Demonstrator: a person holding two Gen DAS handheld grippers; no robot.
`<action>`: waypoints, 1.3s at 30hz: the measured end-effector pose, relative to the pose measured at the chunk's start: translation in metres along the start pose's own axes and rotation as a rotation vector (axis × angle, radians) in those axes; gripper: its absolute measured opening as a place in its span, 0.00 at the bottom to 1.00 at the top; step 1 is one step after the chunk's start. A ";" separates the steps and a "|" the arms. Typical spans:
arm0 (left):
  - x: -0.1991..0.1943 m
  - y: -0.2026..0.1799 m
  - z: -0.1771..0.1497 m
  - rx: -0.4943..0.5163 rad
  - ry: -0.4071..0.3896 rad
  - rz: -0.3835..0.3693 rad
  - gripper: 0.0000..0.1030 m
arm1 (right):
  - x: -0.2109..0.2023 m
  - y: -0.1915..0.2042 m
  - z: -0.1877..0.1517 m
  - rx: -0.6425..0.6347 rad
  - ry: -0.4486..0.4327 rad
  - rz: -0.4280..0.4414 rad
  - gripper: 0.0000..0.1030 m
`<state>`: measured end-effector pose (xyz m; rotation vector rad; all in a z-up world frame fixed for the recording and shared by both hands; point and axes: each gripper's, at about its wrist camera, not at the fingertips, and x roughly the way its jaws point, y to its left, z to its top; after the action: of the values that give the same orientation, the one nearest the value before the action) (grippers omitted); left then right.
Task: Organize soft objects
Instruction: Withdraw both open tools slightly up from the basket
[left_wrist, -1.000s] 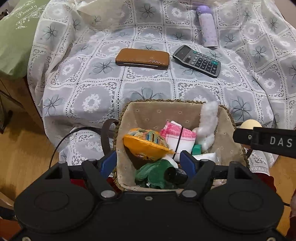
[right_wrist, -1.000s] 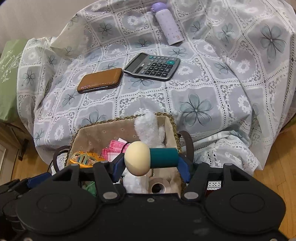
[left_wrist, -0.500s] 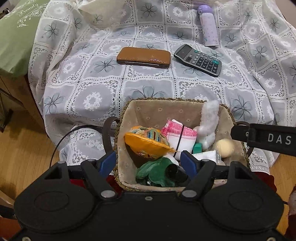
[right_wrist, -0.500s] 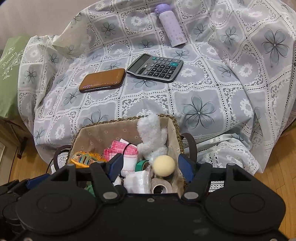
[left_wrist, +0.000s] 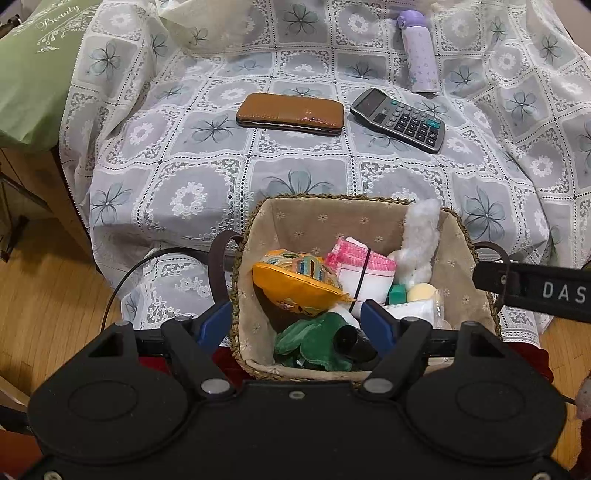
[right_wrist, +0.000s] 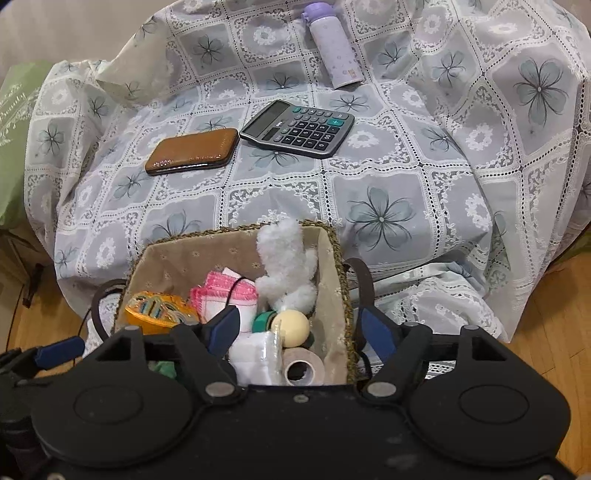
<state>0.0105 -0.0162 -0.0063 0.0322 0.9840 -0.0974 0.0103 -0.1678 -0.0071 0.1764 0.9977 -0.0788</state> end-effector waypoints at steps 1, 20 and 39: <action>0.000 0.000 0.000 0.000 0.000 0.000 0.71 | 0.000 0.000 -0.001 -0.007 0.000 -0.003 0.72; -0.002 0.001 -0.001 0.001 -0.004 0.006 0.77 | -0.002 -0.005 -0.006 -0.032 0.043 -0.015 0.83; -0.001 0.000 -0.001 0.007 0.018 0.018 0.77 | -0.003 -0.008 -0.007 -0.037 0.055 -0.018 0.86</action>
<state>0.0090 -0.0164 -0.0061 0.0485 1.0007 -0.0844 0.0014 -0.1741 -0.0090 0.1365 1.0550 -0.0726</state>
